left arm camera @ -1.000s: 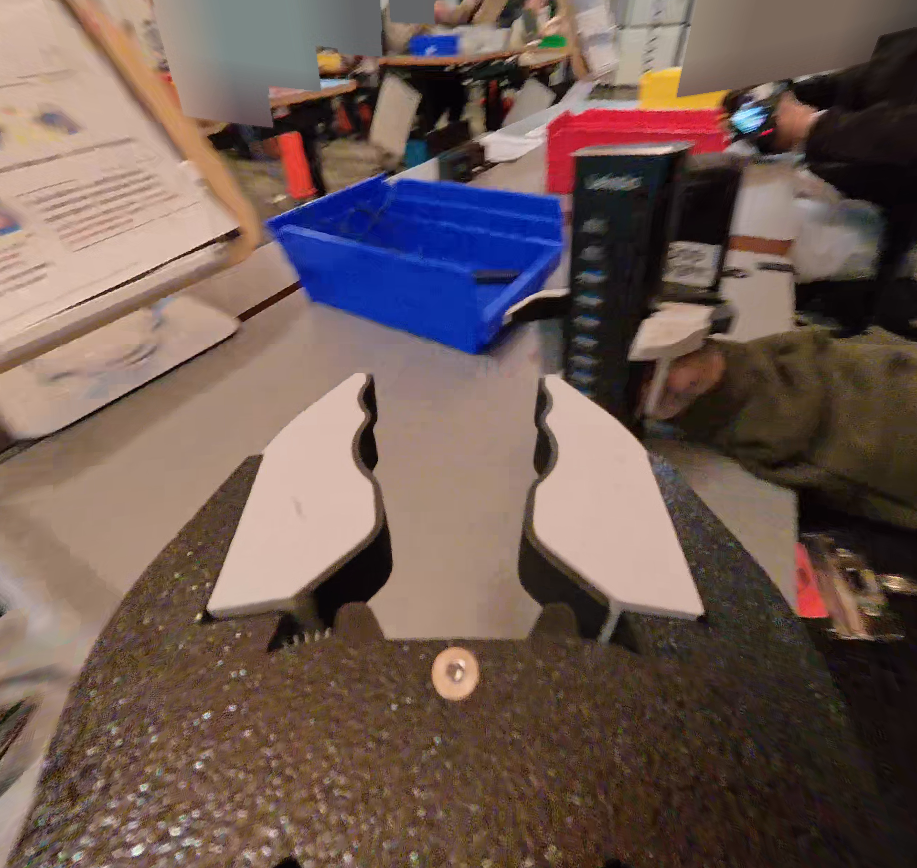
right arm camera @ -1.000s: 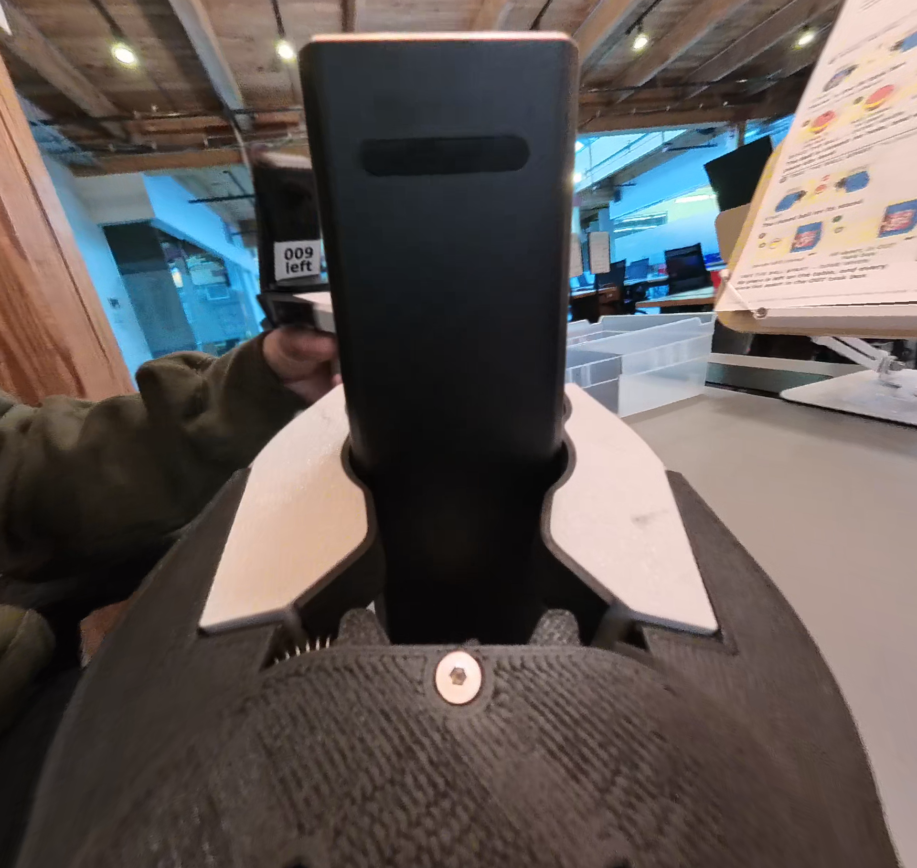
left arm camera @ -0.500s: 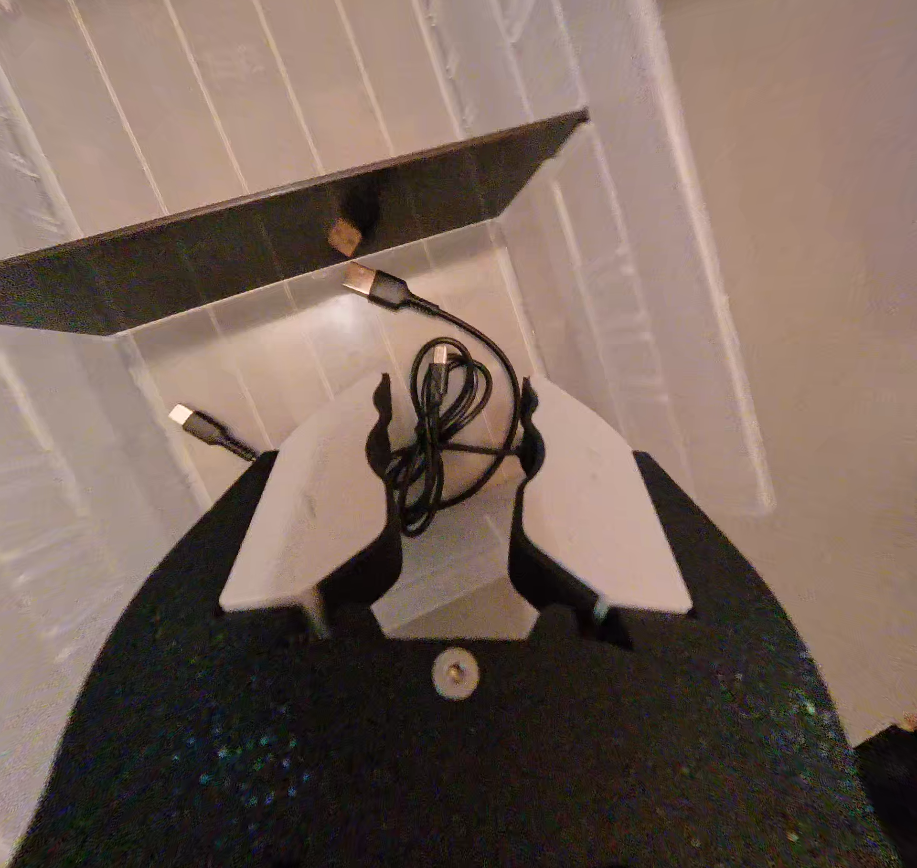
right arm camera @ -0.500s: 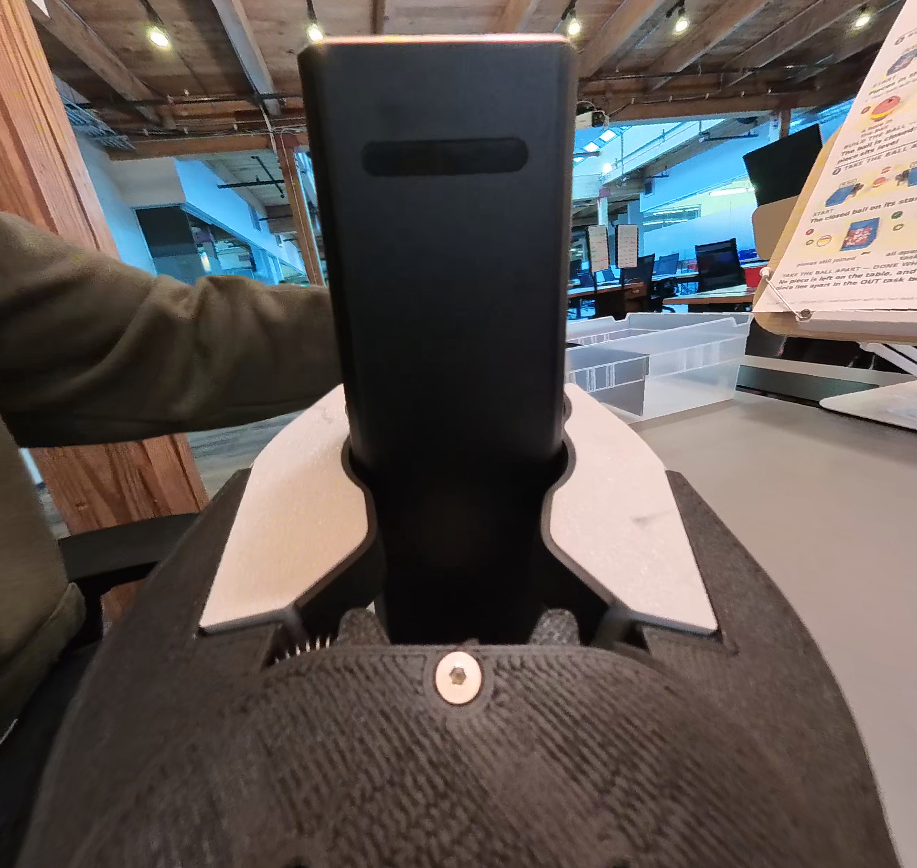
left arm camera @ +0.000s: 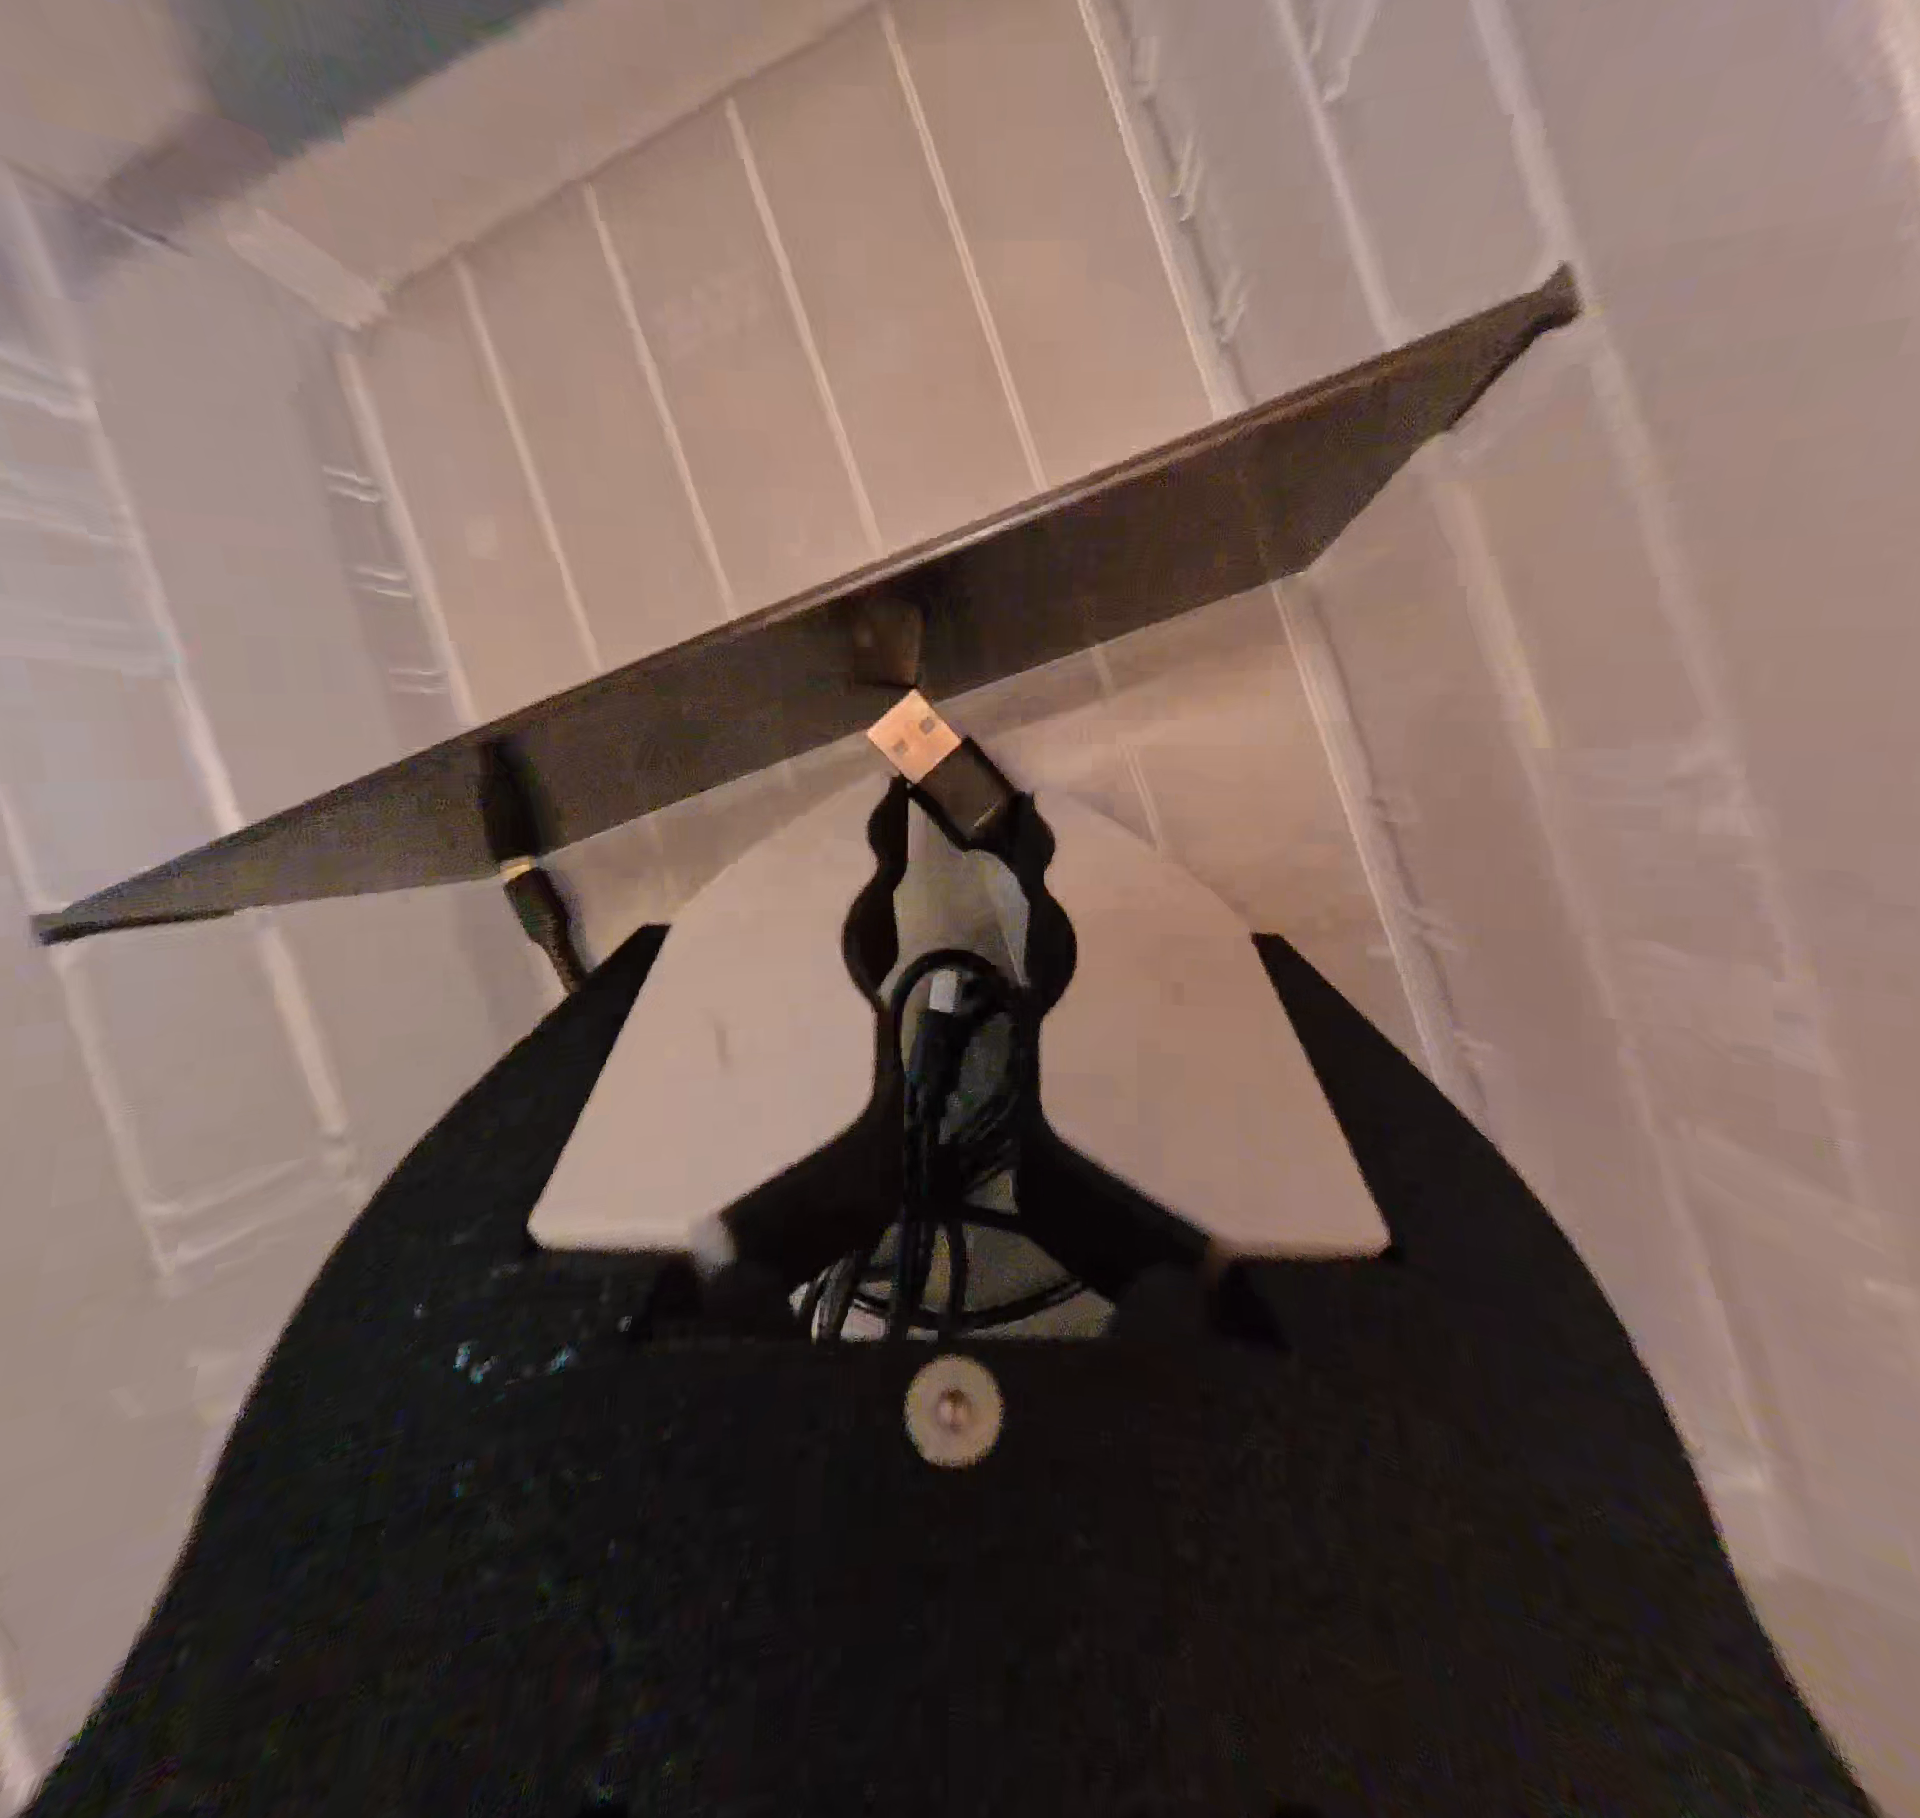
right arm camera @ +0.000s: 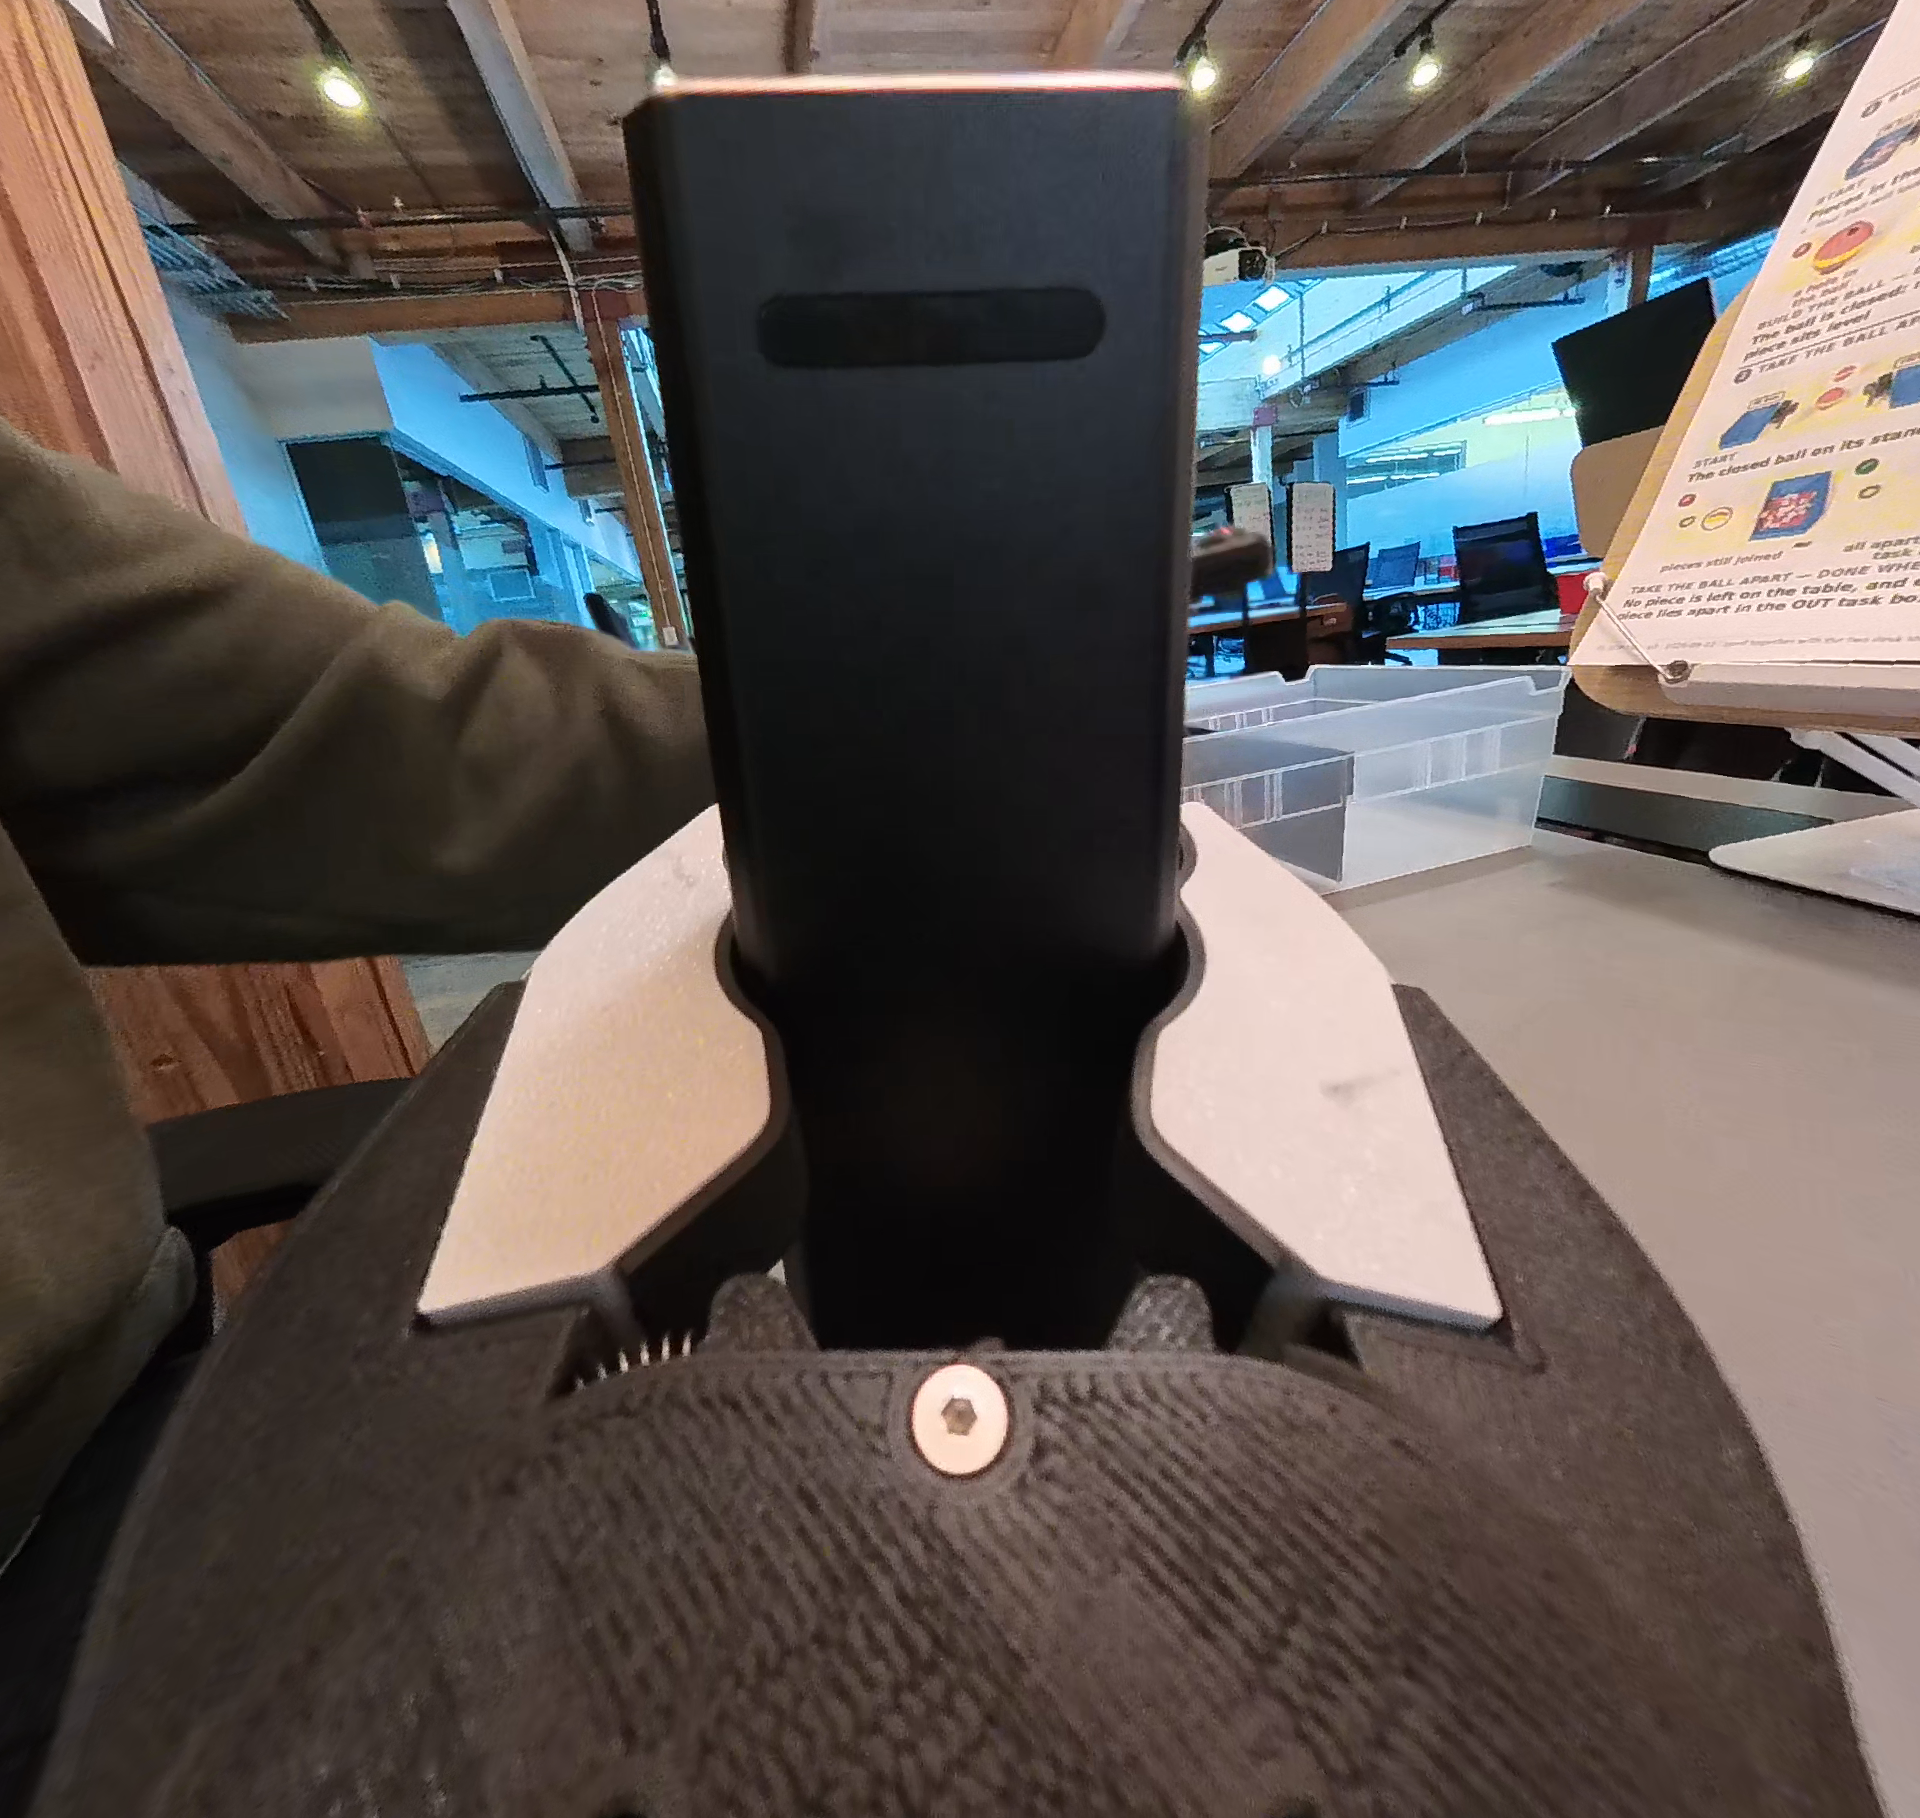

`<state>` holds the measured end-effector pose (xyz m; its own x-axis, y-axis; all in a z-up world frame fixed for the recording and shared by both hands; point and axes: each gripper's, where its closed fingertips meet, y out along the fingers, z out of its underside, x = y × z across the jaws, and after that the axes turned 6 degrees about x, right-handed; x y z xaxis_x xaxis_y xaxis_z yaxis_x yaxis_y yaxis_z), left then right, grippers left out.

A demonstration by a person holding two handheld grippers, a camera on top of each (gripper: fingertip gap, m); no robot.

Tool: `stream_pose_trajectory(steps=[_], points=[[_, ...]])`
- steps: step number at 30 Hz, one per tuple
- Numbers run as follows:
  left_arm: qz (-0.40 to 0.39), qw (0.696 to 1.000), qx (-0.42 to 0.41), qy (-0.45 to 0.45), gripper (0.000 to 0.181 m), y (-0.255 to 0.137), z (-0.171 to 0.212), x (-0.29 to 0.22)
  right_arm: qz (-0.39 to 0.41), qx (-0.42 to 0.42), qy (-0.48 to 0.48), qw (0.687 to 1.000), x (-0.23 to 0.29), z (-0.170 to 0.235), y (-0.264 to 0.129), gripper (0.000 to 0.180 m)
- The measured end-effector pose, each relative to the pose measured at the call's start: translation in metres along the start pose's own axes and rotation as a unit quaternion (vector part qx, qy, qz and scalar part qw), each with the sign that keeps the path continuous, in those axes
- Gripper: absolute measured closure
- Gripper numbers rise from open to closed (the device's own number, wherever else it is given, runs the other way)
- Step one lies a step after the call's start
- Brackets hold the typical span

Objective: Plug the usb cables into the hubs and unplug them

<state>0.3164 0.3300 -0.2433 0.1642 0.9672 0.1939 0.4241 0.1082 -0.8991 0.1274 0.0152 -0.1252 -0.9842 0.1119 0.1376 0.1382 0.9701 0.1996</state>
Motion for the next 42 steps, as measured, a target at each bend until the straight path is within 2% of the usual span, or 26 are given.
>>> stream_pose_trajectory(steps=[4,7,9,11,14,17,20,24,29,34,37,42], points=[[-0.021,0.991,-0.132,-0.032,0.162,-0.064,-0.019,0.017,-0.001,0.002,-0.007,1.0,0.001,0.0,0.0,0.106],[-0.051,0.965,-0.258,0.005,0.162,-0.152,-0.039,0.019,-0.003,0.004,-0.008,1.0,0.003,0.001,0.0,0.106],[-0.038,0.943,-0.324,0.067,0.162,-0.211,-0.045,-0.004,-0.004,0.005,-0.008,1.0,0.003,0.001,0.001,0.106],[0.022,0.922,-0.356,0.148,0.162,-0.254,-0.039,-0.049,-0.003,0.005,-0.007,1.0,0.003,0.001,0.0,0.106],[0.09,0.888,-0.362,0.271,0.162,-0.283,-0.01,-0.116,0.001,0.006,-0.014,1.0,0.003,0.001,-0.001,0.106],[0.149,0.864,-0.337,0.344,0.162,-0.27,0.026,-0.169,0.01,-0.003,-0.016,1.0,0.002,-0.002,-0.005,0.106],[0.197,0.837,-0.299,0.414,0.162,-0.232,0.066,-0.213,0.013,-0.019,-0.01,1.0,0.001,-0.007,-0.011,0.106],[0.268,0.827,-0.25,0.427,0.162,-0.184,0.107,-0.257,0.023,-0.022,-0.01,0.999,-0.001,-0.007,-0.014,0.104],[0.314,0.827,-0.223,0.41,0.162,-0.152,0.132,-0.295,0.022,-0.016,-0.017,1.0,0.001,-0.005,-0.013,0.106],[0.335,0.825,-0.199,0.409,0.162,-0.135,0.139,-0.314,0.024,-0.012,-0.021,0.999,0.001,-0.005,-0.014,0.106],[0.334,0.835,-0.204,0.388,0.161,-0.133,0.129,-0.311,0.023,-0.011,-0.022,0.999,0.001,-0.005,-0.016,0.106],[0.384,0.835,-0.287,0.271,0.133,-0.185,0.082,-0.293,0.014,-0.001,-0.033,0.999,0.006,-0.002,-0.012,0.107]])
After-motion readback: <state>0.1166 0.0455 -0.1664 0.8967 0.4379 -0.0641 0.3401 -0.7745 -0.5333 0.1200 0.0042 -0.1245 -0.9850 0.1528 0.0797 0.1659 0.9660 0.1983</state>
